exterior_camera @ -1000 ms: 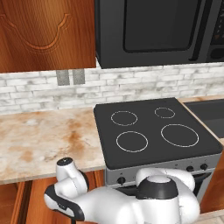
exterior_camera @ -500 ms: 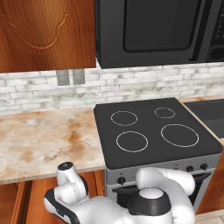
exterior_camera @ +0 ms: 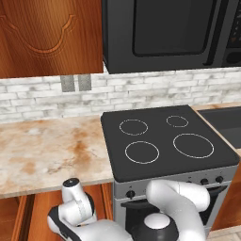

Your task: Take the pizza cutter from the drawer on the left and place it on the dining counter for cutting.

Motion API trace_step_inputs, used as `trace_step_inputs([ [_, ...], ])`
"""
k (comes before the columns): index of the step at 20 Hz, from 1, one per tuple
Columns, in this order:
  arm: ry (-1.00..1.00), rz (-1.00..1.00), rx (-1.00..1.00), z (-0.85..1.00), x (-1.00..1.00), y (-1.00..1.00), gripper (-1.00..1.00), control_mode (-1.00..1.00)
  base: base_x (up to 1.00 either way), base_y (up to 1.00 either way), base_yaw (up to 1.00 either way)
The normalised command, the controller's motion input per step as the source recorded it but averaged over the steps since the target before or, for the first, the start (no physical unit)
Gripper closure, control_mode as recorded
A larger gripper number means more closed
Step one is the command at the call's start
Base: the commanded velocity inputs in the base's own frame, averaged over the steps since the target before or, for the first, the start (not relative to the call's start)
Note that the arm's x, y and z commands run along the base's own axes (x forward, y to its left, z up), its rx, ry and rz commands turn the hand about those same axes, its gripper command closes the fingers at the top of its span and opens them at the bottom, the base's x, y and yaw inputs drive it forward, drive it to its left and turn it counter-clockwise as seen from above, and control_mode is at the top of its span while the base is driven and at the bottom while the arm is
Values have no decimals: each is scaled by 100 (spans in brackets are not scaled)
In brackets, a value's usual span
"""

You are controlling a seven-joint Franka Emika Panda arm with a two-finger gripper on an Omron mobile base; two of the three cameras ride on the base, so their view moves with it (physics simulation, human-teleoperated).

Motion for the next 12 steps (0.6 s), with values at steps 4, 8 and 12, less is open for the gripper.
trace_step_inputs([
  [4, 0, 0, 0, -17, 0, 0, -100, -100, 0, 0, 0],
  [8, 0, 0, 0, -13, 0, 0, -100, -100, 0, 0, 0],
  [12, 0, 0, 0, -15, 0, 0, -100, -100, 0, 0, 0],
])
